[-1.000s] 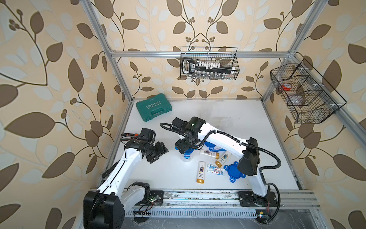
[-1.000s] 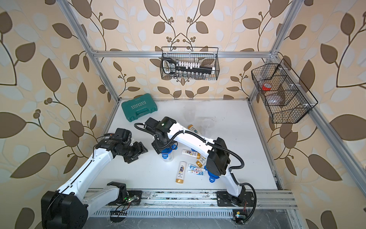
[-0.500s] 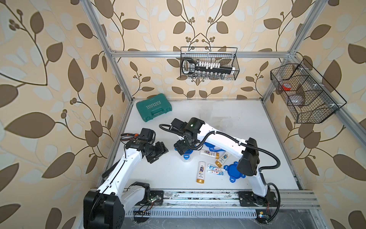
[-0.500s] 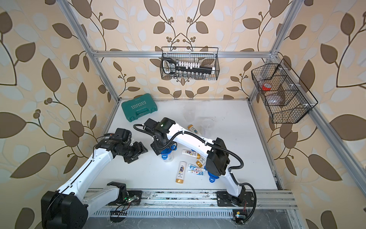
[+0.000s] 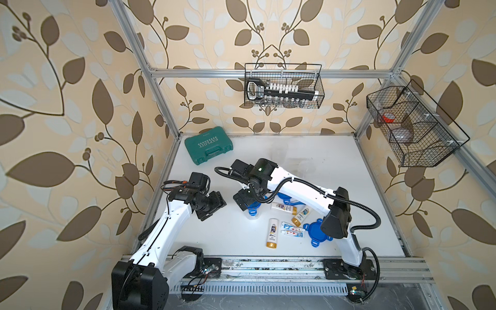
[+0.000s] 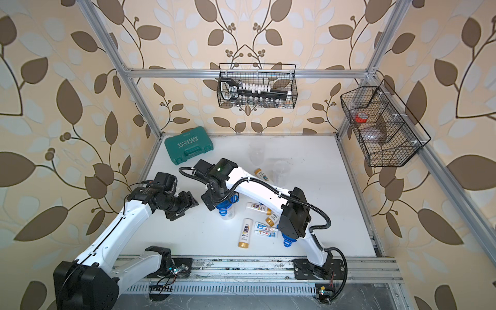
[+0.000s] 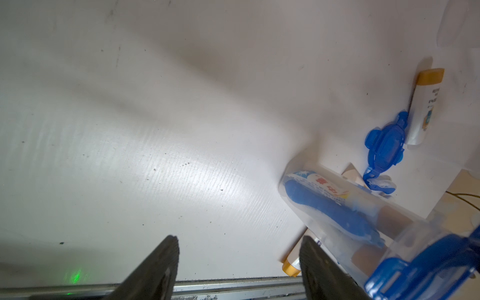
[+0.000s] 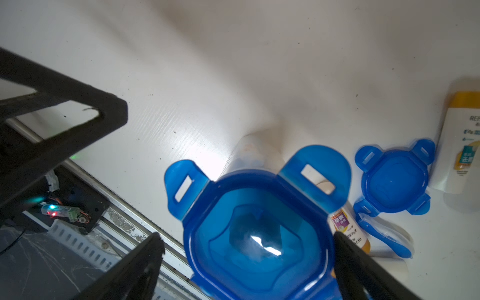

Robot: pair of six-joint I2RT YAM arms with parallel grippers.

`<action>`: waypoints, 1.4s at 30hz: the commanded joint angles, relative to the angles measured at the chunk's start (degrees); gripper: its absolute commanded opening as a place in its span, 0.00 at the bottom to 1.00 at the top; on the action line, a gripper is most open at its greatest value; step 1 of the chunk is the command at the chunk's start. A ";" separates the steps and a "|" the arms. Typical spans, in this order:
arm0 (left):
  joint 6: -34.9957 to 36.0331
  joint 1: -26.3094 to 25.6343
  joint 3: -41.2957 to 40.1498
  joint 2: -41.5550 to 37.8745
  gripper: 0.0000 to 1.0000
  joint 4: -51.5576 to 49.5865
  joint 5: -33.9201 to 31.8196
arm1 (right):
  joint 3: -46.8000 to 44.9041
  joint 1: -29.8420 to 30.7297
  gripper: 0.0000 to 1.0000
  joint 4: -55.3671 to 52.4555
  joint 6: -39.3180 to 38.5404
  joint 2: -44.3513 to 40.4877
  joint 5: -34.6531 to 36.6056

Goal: Pack away toiletry kits
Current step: Close the lid on the container, then close the fastener on the container.

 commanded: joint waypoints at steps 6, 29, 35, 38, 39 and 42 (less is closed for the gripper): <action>4.82 0.47 8.00 -1.04 0.82 -6.72 -6.30 | 1.14 -3.29 1.00 -1.05 2.74 -3.51 -0.84; 5.92 -17.16 25.63 13.30 0.58 -10.63 -2.02 | -27.62 -7.42 0.63 18.04 8.86 -19.37 -11.41; 5.12 -20.35 26.22 16.11 0.56 -10.42 -4.14 | -27.90 -8.09 0.62 18.08 7.51 -17.76 -11.51; 4.73 -21.15 26.11 16.85 0.56 -9.67 -4.54 | -27.98 -8.35 0.62 17.70 7.24 -17.42 -11.38; 4.81 -21.29 26.27 17.27 0.56 -9.52 -4.64 | -28.16 -8.44 0.62 17.65 7.16 -17.27 -11.39; 4.88 -21.64 26.45 18.80 0.56 -9.32 -4.88 | -28.42 -8.83 0.62 17.61 6.74 -16.88 -11.68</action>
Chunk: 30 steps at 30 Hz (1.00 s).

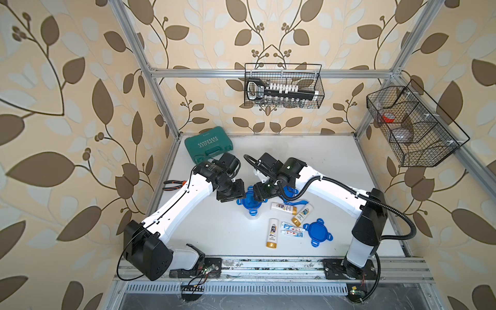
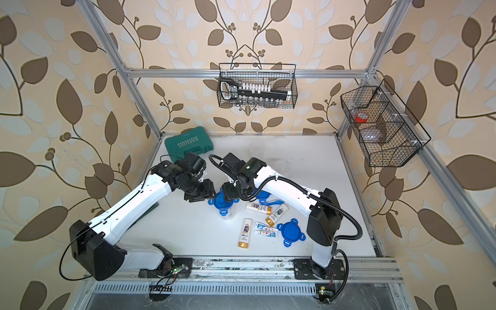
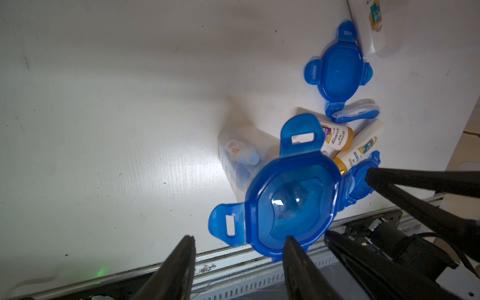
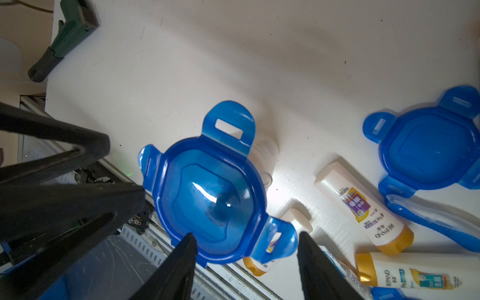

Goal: Pack away toiletry kits
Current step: Close the fastener on the container.

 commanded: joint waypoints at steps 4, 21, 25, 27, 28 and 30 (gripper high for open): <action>-0.04 -1.16 1.69 2.42 0.56 0.45 -1.92 | -1.07 -0.83 0.61 0.01 -1.37 1.85 -1.33; -1.18 -2.62 -0.99 4.86 0.53 2.48 -1.45 | -4.59 -2.27 0.56 2.70 -2.11 2.89 -3.92; -1.97 -2.71 -2.43 4.86 0.52 2.78 -1.35 | -5.59 -2.38 0.56 3.43 -1.96 2.56 -4.88; -2.41 -2.70 -3.20 4.86 0.52 3.14 -1.23 | -5.81 -2.43 0.56 3.53 -1.87 2.46 -4.75; -2.53 -2.72 -3.44 4.86 0.52 3.26 -1.33 | -5.81 -2.51 0.56 3.53 -1.92 2.30 -4.61; -2.64 -2.74 -3.51 4.86 0.52 3.27 -1.66 | -5.19 -2.59 0.59 3.20 -2.11 2.03 -3.65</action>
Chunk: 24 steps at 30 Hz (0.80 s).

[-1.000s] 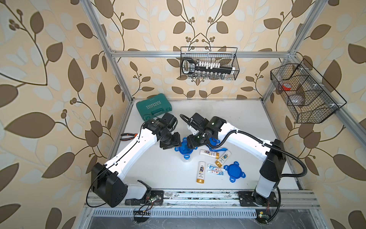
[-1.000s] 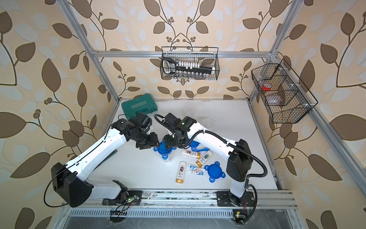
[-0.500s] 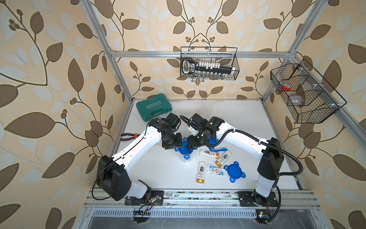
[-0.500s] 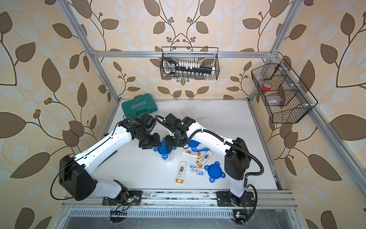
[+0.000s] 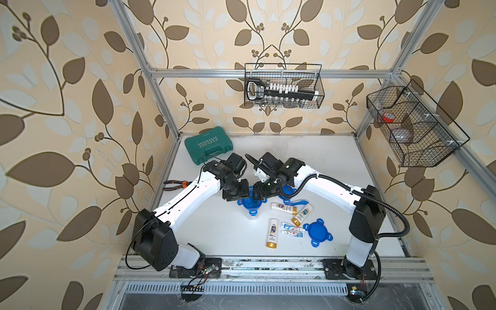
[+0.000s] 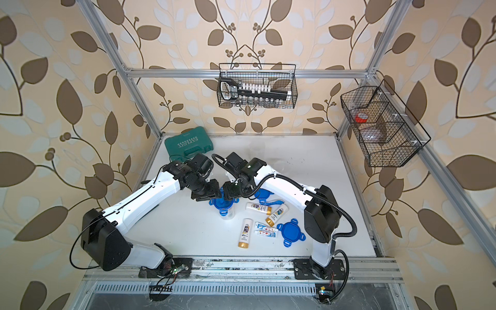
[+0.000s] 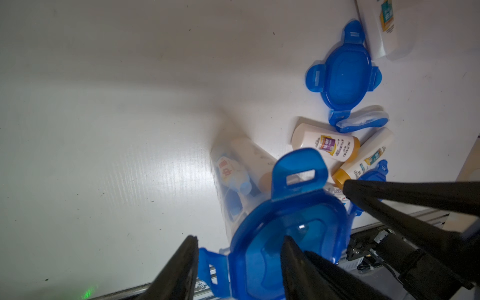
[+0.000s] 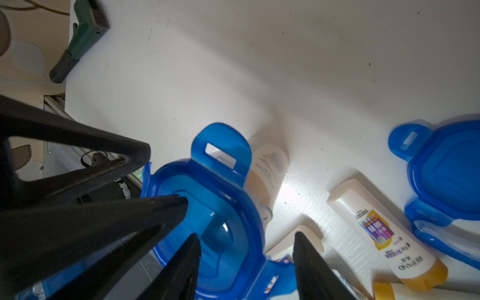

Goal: Pack away toiletry kits
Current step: Close the fastener on the container.

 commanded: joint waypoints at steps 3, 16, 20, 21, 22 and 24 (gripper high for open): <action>-1.14 -0.58 -2.05 0.57 0.56 -2.35 -1.97 | 0.09 -0.23 0.63 -4.40 -1.34 0.40 4.53; 0.71 -0.51 5.37 -0.22 0.87 -9.00 -7.27 | 3.22 -0.32 0.73 -8.45 -1.46 -4.30 8.95; -0.59 -0.83 4.40 -2.69 0.76 -9.60 -6.06 | 1.83 0.38 0.70 -7.43 -0.51 -5.44 7.55; -0.91 -0.99 4.08 -3.22 0.73 -9.60 -5.63 | 1.90 0.61 0.70 -7.20 -0.41 -5.45 7.20; -1.26 -1.25 3.76 -3.54 0.70 -9.37 -4.99 | 1.86 0.78 0.69 -6.98 -0.33 -5.30 6.71; -1.78 -1.72 3.08 -3.60 0.69 -8.67 -4.06 | 1.52 0.87 0.68 -6.22 -0.04 -4.91 5.39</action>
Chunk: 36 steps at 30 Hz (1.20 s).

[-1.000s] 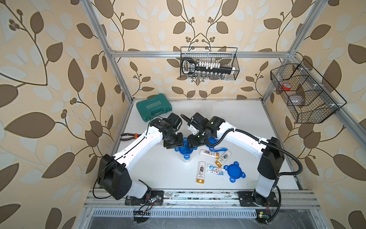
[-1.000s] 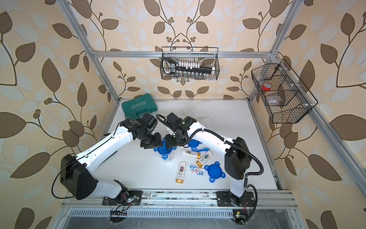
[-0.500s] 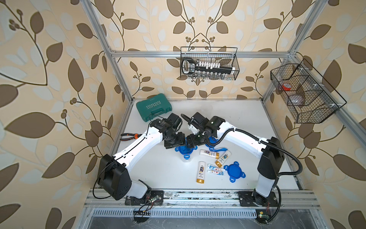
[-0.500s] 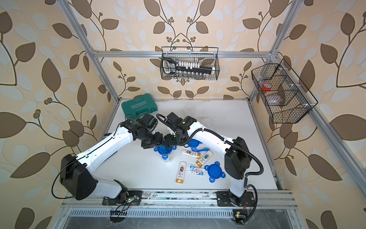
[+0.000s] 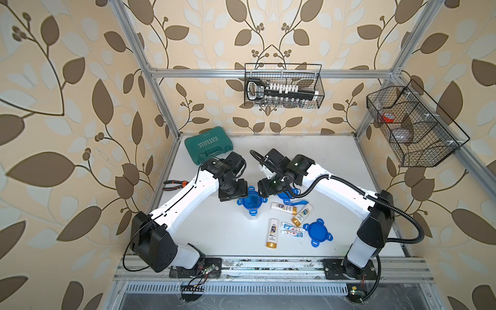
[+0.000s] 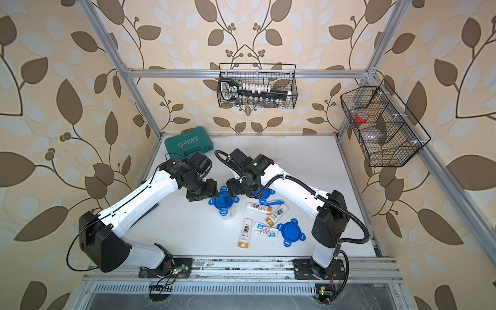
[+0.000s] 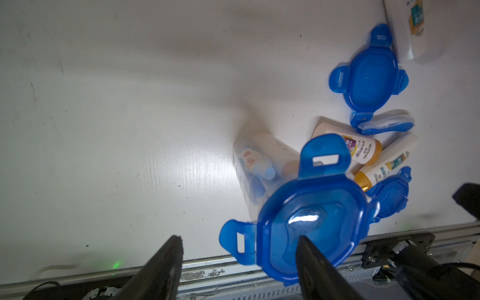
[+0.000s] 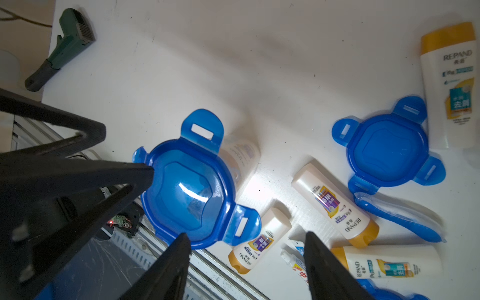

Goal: Pack away toiletry kits
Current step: Close the fastener on the container.

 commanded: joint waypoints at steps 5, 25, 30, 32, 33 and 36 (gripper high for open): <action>-1.44 -1.43 -0.47 -1.00 0.62 -0.11 1.63 | -2.85 0.57 0.63 1.54 1.00 0.69 -3.02; -3.70 -1.46 -5.61 0.64 0.56 6.20 7.16 | -8.78 -0.35 0.52 8.00 3.16 1.65 -9.59; -4.13 -1.49 -6.18 0.77 0.55 6.90 7.87 | -9.33 -0.55 0.47 8.94 3.13 2.08 -10.83; -4.40 -1.49 -6.58 0.85 0.55 7.43 8.29 | -9.34 -0.62 0.45 8.99 2.90 2.36 -11.10; -4.49 -1.49 -6.80 0.85 0.54 7.69 8.45 | -9.32 -0.61 0.45 9.00 2.82 2.55 -11.20; -4.75 -1.48 -7.39 1.03 0.55 8.28 8.84 | -9.52 -0.65 0.48 8.85 2.47 2.89 -11.20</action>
